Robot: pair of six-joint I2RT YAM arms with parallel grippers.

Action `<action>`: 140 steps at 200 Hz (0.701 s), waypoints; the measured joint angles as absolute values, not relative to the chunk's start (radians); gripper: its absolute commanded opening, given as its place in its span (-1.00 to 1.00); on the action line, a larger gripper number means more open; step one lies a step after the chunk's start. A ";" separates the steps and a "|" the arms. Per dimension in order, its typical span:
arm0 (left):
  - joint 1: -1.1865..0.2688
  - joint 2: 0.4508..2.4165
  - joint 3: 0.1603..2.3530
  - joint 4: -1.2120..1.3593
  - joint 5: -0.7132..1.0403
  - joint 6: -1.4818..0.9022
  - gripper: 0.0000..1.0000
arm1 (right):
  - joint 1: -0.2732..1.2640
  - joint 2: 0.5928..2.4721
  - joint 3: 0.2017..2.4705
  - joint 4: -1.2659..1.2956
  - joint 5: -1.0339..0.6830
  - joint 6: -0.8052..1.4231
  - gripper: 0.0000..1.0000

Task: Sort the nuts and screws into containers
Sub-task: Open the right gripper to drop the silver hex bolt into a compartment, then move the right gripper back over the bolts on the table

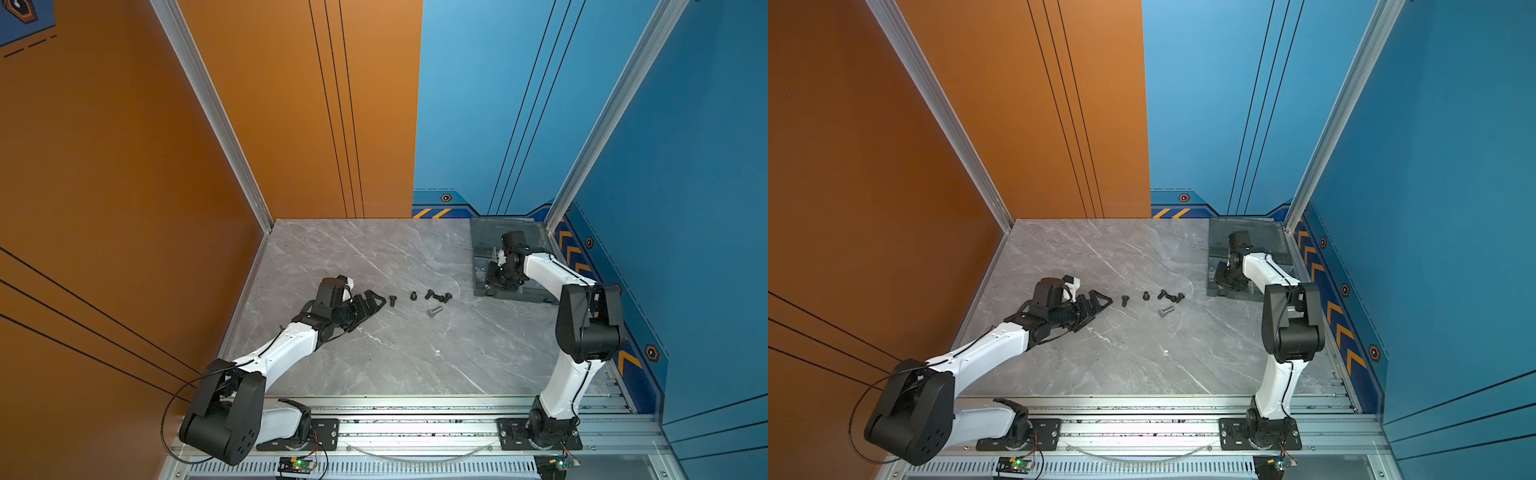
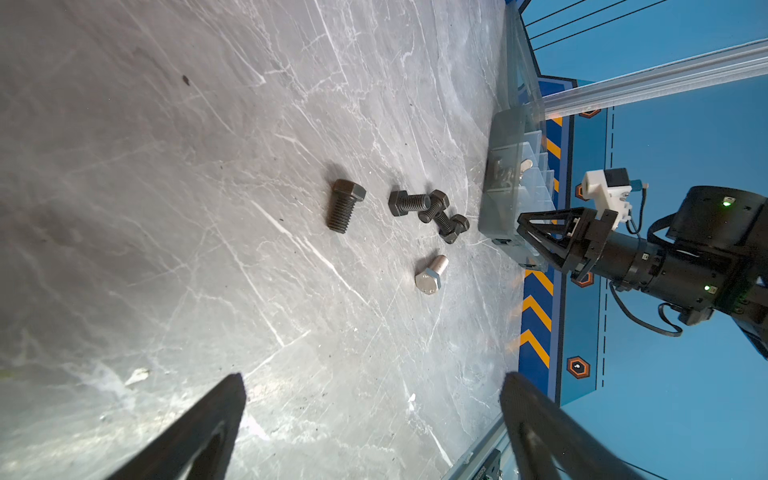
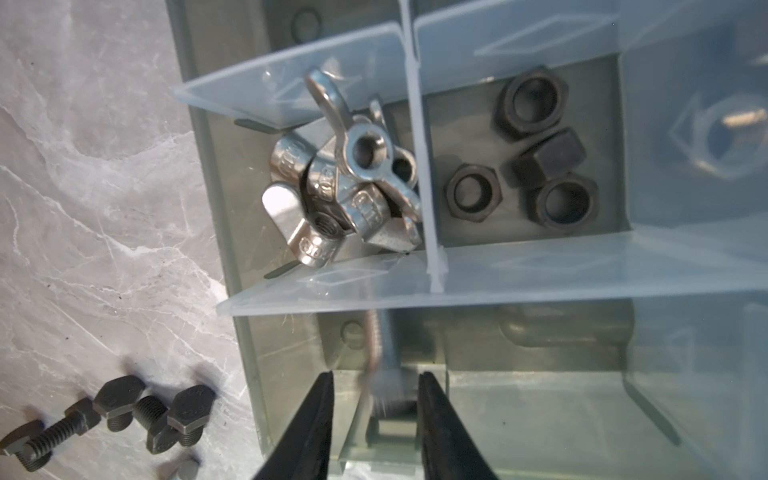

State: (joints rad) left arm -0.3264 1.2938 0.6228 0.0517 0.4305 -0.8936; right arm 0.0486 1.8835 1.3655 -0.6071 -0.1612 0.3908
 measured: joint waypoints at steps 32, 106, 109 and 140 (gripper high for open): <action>-0.326 1.294 0.623 0.052 0.430 -0.894 0.95 | 0.045 1.877 1.374 -0.611 -0.161 0.388 -0.12; -0.326 1.294 0.623 0.052 0.430 -0.894 0.95 | 0.128 1.653 1.348 -0.642 -0.189 0.376 -0.01; -0.326 1.294 0.623 0.052 0.430 -0.894 0.95 | 0.139 1.647 1.344 -0.641 -0.189 0.379 0.00; -0.326 1.294 0.623 0.052 0.427 -0.894 0.95 | 0.269 1.621 1.273 -0.620 -0.197 0.440 0.03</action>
State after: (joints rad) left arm -0.3264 1.2938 0.6228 0.0517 0.4274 -0.8936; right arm 0.2687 1.6215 1.2732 -0.6205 -0.1974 0.4400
